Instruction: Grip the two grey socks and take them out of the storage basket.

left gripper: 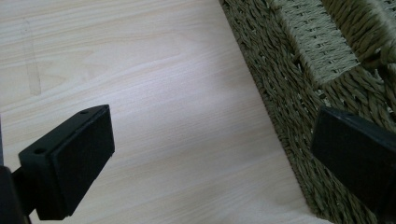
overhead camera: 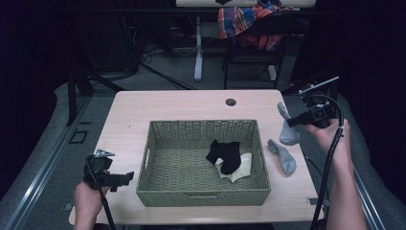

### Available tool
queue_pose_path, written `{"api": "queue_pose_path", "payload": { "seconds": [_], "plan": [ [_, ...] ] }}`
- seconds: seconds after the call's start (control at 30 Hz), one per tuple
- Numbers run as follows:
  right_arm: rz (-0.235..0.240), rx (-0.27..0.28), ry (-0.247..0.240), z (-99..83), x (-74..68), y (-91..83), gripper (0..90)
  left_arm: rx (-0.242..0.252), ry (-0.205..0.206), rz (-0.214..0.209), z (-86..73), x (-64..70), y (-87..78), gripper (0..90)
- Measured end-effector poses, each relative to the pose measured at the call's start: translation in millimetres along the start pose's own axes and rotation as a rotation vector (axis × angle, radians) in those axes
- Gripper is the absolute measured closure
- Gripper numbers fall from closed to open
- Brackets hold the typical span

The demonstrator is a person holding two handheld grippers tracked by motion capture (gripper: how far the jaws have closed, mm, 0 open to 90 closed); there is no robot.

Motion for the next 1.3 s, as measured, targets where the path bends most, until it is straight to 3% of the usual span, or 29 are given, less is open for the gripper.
{"api": "queue_pose_path", "payload": {
  "seconds": [0.27, 0.43, 1.0, 1.03, 1.13, 1.2, 1.3],
  "plan": [
    [-0.026, -0.09, 0.023, -13.4, 15.2, 25.7, 85.8, 0.002, -0.002, 0.002, -0.2, -0.3, -0.1, 0.0],
    [-0.016, -0.136, 0.032, -22.2, 20.5, 43.1, 85.8, 0.003, -0.004, 0.003, -0.2, -0.5, -0.3, 0.1],
    [0.005, -0.22, 0.06, -42.9, 20.3, 96.6, 85.7, 0.003, -0.003, 0.002, -0.3, -0.2, -0.2, 0.0],
    [0.011, -0.239, 0.042, -44.6, 21.1, 98.1, 85.6, 0.003, -0.003, 0.002, -0.3, -0.2, -0.2, 0.0],
    [0.007, -0.237, 0.06, -48.1, 20.4, 109.8, 85.7, 0.0, -0.003, 0.0, -0.6, -0.2, 0.0, 0.0],
    [0.014, -0.262, 0.048, -51.7, 21.3, 114.5, 85.5, -0.002, -0.001, 0.0, -0.7, 0.0, 0.0, 0.1],
    [0.02, -0.245, 0.072, -52.5, 20.9, 120.9, 85.1, 0.0, -0.003, 0.001, -0.6, -0.1, 0.1, 0.0]
  ]
}}
Point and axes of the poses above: each handheld gripper's, and its own axes: y roughly forward along the jaws, z roughly out of its top, x roughly to its right, the point moved 10 cm from there along y, roughly forward along the jaws, and after that the axes turned 8 degrees about -z, right-handed, at the moved point
